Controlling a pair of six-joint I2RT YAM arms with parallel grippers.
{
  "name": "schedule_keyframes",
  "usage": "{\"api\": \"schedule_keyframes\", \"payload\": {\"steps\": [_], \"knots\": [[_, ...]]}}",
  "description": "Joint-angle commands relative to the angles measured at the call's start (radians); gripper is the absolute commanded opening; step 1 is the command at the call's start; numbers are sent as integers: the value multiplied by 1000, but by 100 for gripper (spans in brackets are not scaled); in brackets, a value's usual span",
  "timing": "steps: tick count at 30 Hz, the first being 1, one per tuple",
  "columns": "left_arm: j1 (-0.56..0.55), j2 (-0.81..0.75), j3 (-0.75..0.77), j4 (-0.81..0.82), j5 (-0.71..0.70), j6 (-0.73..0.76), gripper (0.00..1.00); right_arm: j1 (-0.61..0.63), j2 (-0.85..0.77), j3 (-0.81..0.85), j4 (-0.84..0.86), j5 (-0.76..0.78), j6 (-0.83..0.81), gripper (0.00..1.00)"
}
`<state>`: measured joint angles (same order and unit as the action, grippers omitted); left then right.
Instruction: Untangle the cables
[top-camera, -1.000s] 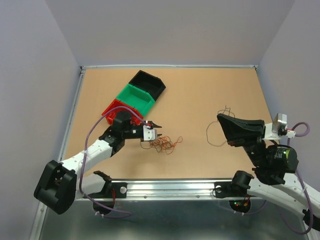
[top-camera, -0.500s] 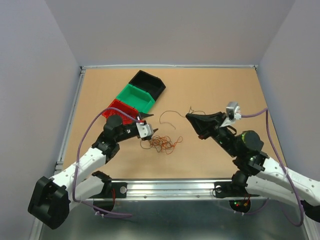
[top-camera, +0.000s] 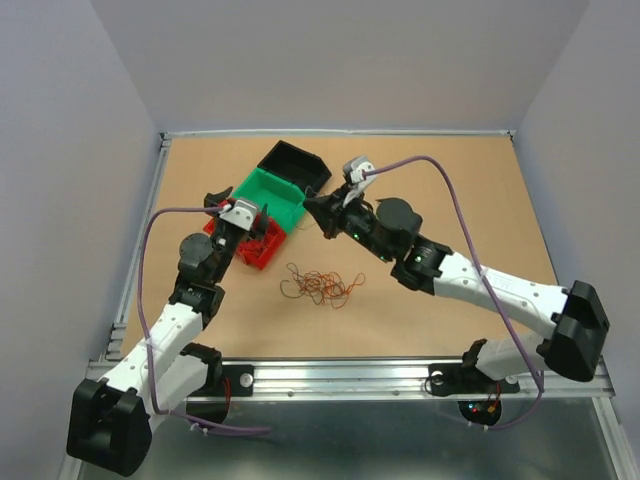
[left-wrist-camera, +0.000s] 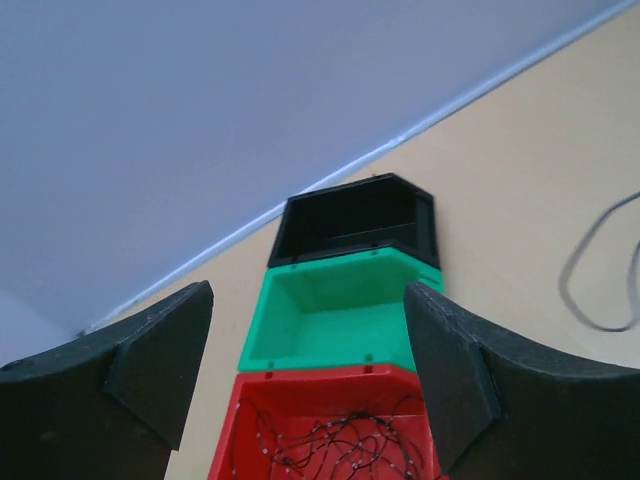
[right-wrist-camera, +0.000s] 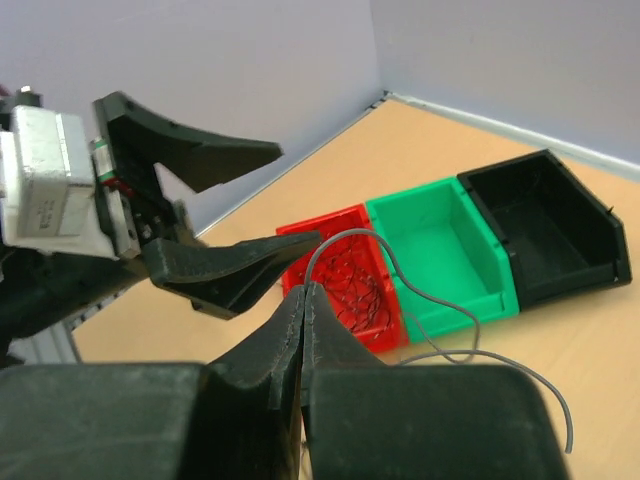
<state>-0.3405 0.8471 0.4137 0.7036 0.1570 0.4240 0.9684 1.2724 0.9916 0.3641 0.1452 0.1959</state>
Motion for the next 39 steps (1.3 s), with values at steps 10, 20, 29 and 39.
{"api": "schedule_keyframes", "payload": {"steps": [10,20,29,39], "knots": [[172,141,71,163,-364,-194,88,-172,546,588,41,-173,70,0],[233,175,91,160,-409,-237,86,-175,915,883,-37,-254,57,1],[236,188,94,162,-410,-234,86,-174,1068,892,-59,-259,70,0],[236,179,88,162,-386,-214,86,-174,1061,903,-139,-243,50,45]]}}
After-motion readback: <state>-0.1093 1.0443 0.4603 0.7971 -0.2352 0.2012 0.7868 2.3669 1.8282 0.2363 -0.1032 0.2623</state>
